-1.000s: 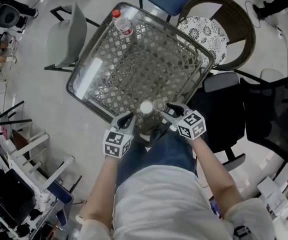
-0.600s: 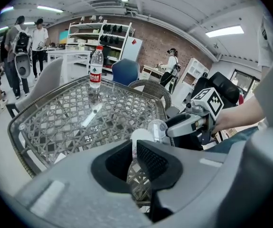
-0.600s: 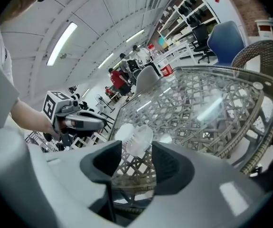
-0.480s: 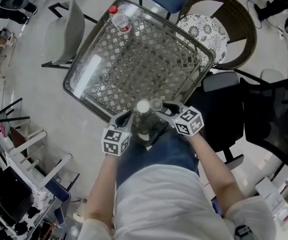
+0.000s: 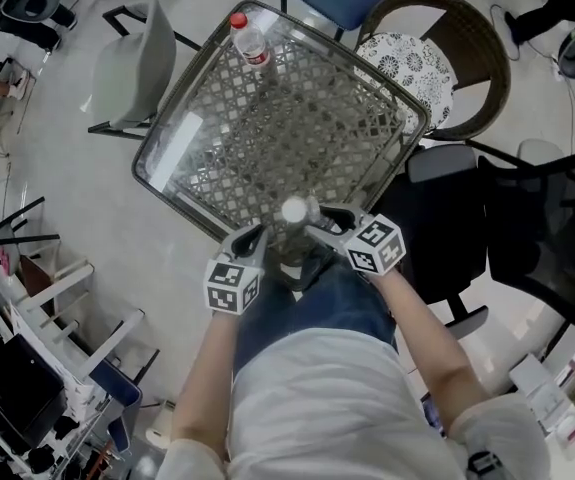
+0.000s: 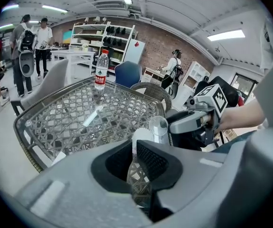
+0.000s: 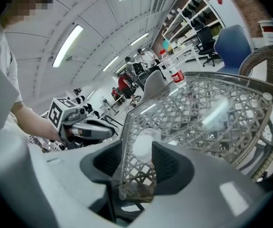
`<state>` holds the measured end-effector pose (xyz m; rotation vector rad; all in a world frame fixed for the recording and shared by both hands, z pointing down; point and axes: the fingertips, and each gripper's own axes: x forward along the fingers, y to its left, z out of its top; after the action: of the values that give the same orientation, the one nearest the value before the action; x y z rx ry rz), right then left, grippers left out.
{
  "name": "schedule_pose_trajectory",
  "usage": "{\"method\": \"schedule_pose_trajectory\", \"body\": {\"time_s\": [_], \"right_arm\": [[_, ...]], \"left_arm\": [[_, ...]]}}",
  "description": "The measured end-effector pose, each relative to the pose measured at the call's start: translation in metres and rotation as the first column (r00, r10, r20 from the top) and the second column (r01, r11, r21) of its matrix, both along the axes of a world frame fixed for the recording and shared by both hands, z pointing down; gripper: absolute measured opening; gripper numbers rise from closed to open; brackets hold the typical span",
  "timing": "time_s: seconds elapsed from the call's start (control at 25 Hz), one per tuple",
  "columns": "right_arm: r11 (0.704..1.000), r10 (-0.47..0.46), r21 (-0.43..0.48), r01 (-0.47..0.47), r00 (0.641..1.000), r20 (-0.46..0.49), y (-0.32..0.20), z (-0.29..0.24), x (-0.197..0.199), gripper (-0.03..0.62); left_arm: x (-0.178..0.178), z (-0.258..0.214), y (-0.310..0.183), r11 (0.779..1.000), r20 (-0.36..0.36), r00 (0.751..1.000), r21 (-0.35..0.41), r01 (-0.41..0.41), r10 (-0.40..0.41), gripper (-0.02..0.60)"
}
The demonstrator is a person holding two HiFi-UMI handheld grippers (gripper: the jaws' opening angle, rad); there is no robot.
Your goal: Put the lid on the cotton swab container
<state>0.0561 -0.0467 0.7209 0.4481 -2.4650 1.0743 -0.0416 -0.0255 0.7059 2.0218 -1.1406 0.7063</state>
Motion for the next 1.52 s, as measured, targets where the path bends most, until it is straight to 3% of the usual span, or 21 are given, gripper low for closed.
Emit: {"method": "schedule_pose_trajectory", "body": {"time_s": [0.32,0.68,0.92,1.24,1.52], "right_arm": [[1.000,0.000,0.017,0.000,1.000,-0.019,0.009,0.000,-0.034,0.201],[0.993,0.109,0.053,-0.106,0.992,-0.069,0.000,0.014,-0.057,0.191],[0.977,0.196,0.111,-0.180,0.968,-0.155,-0.006,0.023,-0.053,0.089],[0.945,0.279,0.244,-0.219,0.928,-0.246,-0.008,0.029,-0.055,0.081],[0.940,0.306,0.240,-0.243,0.910,-0.279,-0.007,0.028,-0.058,0.087]], "left_arm": [[-0.029,-0.005,0.015,1.000,-0.019,1.000,-0.001,0.010,-0.010,0.014],[-0.069,-0.001,0.031,1.000,-0.041,0.999,-0.027,0.003,-0.005,0.014],[-0.090,0.001,0.039,0.999,-0.056,0.998,-0.036,-0.015,0.013,0.014],[-0.110,0.008,0.048,0.998,-0.084,0.996,-0.049,-0.033,0.029,0.014],[-0.123,0.008,0.048,0.997,-0.094,0.994,-0.048,-0.059,0.054,0.014]]}}
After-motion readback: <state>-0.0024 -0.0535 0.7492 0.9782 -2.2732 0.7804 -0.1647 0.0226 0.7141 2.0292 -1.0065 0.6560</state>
